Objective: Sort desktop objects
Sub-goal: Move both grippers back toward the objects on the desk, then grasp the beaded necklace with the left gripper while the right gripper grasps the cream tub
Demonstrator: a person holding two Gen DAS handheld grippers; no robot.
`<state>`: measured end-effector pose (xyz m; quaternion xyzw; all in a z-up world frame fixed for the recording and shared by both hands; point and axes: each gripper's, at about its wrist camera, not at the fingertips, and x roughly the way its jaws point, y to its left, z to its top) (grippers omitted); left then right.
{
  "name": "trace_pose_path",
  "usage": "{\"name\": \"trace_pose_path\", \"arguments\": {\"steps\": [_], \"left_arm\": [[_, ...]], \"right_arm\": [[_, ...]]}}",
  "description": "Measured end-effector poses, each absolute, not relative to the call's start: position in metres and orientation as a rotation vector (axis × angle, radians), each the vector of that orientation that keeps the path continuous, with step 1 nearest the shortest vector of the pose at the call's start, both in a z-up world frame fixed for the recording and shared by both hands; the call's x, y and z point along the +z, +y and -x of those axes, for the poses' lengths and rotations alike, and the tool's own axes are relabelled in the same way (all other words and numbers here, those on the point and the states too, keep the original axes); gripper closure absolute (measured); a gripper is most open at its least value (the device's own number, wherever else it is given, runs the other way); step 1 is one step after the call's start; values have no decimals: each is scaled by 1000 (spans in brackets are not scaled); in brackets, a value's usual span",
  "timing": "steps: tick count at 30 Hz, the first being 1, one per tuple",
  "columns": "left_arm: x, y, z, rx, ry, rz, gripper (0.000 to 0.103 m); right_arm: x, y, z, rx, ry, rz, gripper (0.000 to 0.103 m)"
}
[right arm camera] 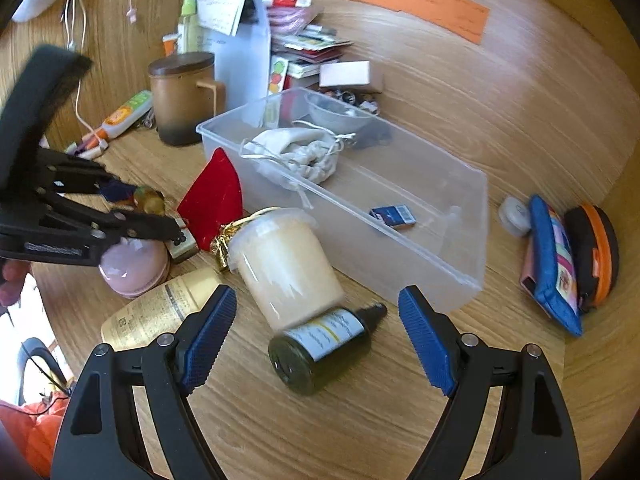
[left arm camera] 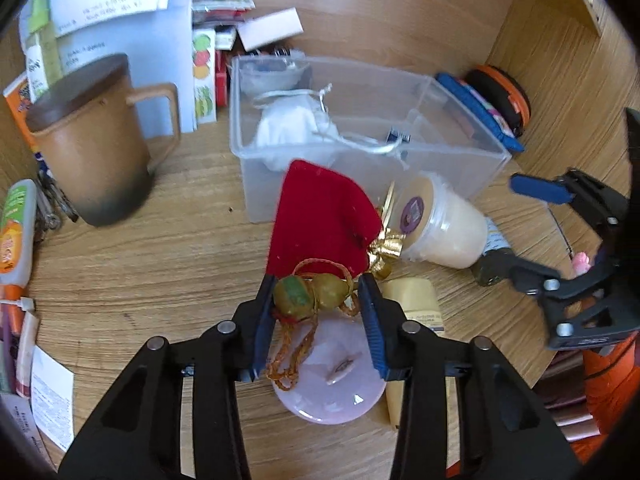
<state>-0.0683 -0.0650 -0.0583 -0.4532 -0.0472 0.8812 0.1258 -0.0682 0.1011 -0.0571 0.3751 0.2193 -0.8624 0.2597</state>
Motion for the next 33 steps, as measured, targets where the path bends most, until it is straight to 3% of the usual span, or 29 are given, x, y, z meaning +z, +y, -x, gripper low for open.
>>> {"name": "trace_pose_path", "arguments": {"steps": [13, 17, 33], "left_arm": [[-42, -89, 59, 2620, -217, 1235, 63], [-43, -91, 61, 2620, -229, 1235, 63], [-12, -75, 69, 2648, -181, 1147, 63]], "right_arm": [[-93, 61, 109, -2153, 729, -1167, 25], [-96, 60, 110, -2096, 679, -1189, 47], [-57, 82, 100, -2190, 583, -1105, 47]]}}
